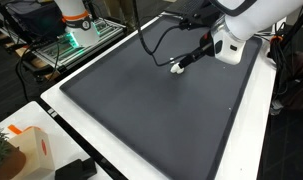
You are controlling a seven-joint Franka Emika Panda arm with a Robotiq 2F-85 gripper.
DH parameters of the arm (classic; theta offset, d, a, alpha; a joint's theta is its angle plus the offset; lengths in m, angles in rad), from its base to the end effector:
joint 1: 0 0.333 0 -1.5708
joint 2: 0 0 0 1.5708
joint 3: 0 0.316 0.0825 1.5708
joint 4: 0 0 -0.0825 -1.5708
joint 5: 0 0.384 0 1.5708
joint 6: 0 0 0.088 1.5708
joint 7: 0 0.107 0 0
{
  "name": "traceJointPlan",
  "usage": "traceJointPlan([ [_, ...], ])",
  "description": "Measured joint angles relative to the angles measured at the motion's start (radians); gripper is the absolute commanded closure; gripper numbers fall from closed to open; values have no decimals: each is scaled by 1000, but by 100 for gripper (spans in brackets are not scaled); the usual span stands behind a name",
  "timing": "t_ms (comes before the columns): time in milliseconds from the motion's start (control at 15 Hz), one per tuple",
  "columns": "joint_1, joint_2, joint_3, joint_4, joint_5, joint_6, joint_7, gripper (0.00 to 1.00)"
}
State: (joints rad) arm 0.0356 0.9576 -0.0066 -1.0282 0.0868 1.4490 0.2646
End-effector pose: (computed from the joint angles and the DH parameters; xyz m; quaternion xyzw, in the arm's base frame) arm 0.7110 0.0322 0.2315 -0.9561 0.1189 0.2680 0.0008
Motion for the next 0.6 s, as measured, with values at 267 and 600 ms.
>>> traceJointPlan([
  [267,0,42,0,44,1,-16,0,0],
  [600,-1,85,0,102,1,-64,0,0],
])
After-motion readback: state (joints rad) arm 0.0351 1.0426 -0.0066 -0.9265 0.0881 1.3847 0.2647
